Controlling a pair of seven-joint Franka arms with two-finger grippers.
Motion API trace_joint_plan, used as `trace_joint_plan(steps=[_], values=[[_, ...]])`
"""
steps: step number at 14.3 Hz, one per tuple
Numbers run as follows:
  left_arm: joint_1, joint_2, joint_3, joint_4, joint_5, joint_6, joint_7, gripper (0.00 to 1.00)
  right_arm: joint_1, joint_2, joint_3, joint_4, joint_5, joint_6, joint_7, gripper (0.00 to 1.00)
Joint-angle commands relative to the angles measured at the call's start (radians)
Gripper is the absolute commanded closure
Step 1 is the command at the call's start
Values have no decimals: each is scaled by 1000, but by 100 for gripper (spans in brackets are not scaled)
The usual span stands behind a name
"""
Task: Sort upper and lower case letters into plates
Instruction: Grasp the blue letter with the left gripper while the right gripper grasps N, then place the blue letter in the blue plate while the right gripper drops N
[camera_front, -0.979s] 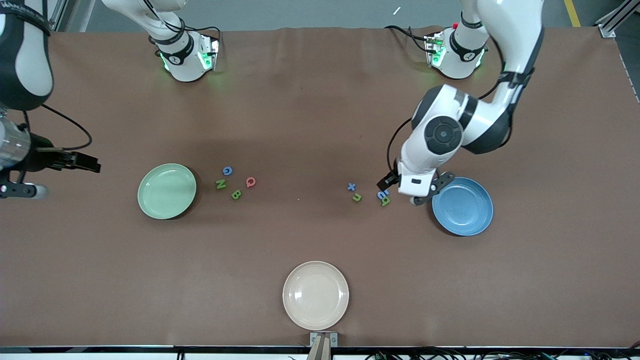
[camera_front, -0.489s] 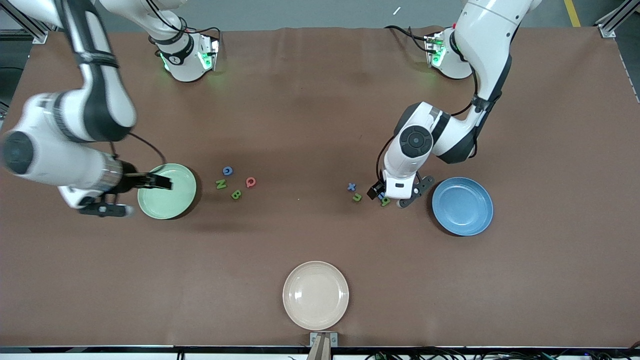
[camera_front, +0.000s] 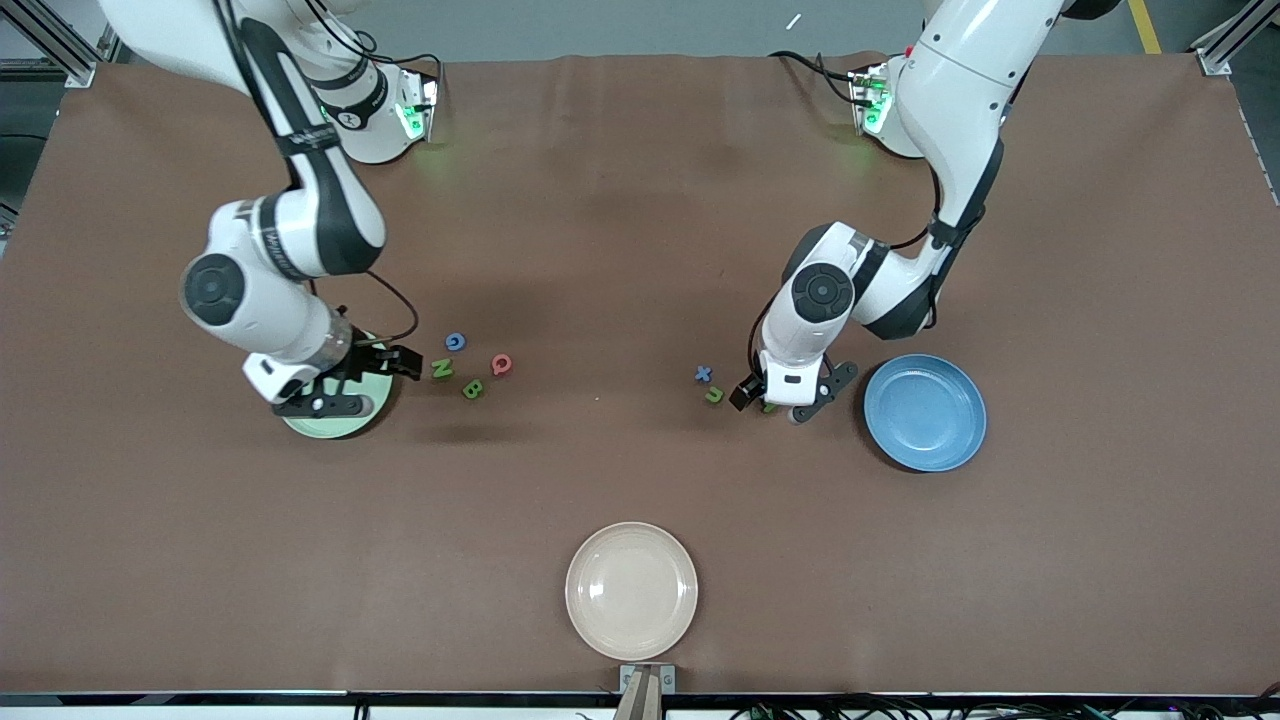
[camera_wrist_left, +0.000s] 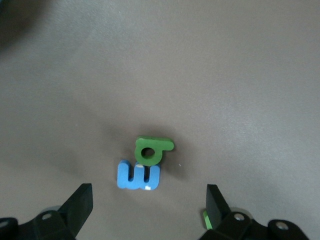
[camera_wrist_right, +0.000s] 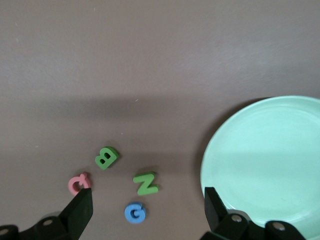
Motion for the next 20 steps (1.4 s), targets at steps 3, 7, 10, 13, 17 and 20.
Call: trace_joint_plan(steps=[3,7,10,13,17,20], values=[[-4,31,4,0,58,31,-26,2,87,83,-10,-94,15,198,45,9],[-4,33,3,-3,58,31,-26,12,95,134,-12,-97,15,223,55,9],[-6,33,3,-3,58,31,-27,28,95,148,-12,-96,13,223,55,14],[-6,33,3,-3,58,31,-27,43,95,151,-12,-97,13,221,56,22],[-6,33,3,-3,58,31,-27,70,105,154,-12,-100,13,217,82,24],[-6,28,3,-3,58,30,-29,78,105,155,-12,-114,13,218,82,25]])
